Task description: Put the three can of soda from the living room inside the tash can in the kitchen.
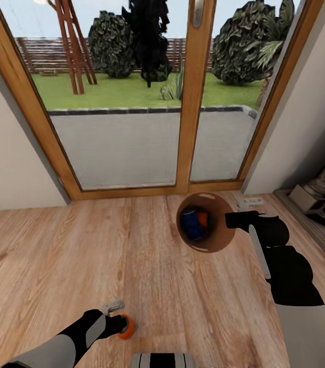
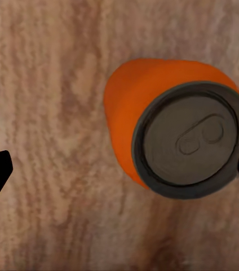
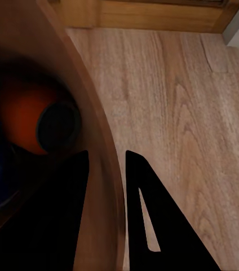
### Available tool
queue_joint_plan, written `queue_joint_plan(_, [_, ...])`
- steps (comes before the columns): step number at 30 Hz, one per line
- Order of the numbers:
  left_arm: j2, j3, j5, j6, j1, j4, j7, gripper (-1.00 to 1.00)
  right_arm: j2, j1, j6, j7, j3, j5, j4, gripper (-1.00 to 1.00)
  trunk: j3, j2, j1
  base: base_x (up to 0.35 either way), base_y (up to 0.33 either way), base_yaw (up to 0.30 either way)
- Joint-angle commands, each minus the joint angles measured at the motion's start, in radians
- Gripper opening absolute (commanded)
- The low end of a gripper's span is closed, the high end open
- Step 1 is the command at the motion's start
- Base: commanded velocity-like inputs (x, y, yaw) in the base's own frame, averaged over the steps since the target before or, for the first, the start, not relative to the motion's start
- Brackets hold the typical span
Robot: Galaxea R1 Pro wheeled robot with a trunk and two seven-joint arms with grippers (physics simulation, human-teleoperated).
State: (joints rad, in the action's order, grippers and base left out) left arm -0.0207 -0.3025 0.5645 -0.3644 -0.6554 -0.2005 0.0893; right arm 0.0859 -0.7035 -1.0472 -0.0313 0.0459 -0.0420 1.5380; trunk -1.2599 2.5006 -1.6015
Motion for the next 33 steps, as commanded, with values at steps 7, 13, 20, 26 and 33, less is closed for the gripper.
queue_joint_plan(7, [-0.001, -0.031, 0.004, 0.002, 0.002, 0.000, -0.003, 1.00, -0.003, 0.001, 0.000, -0.002, 0.000, 0.007, 0.001, -1.00, -0.007, 0.000, 0.000, 0.000, 0.000, -0.117])
queue_joint_plan(13, [-0.001, -0.036, 0.004, 0.002, 0.002, -0.001, -0.003, 1.00, -0.004, 0.001, 0.000, -0.002, 0.000, 0.007, 0.001, -1.00, -0.008, 0.000, 0.000, 0.000, 0.000, -0.022])
queue_joint_plan(20, [-0.001, -0.036, 0.005, 0.003, 0.002, -0.003, -0.003, 1.00, -0.003, 0.001, 0.000, -0.002, 0.000, 0.007, 0.001, -1.00, -0.008, 0.000, 0.000, 0.000, 0.000, -0.002])
queue_joint_plan(26, [-0.001, -0.039, 0.005, 0.004, 0.002, -0.004, -0.003, 1.00, -0.002, 0.001, 0.000, -0.002, 0.000, 0.007, 0.001, -1.00, -0.008, 0.000, 0.000, 0.000, 0.000, 0.000])
queue_joint_plan(33, [-0.002, -0.091, 0.006, 0.003, 0.002, -0.004, -0.001, 1.00, 0.000, 0.001, 0.000, -0.002, 0.000, 0.007, 0.002, -1.00, -0.008, 0.000, 0.000, 0.000, 0.000, 0.000])
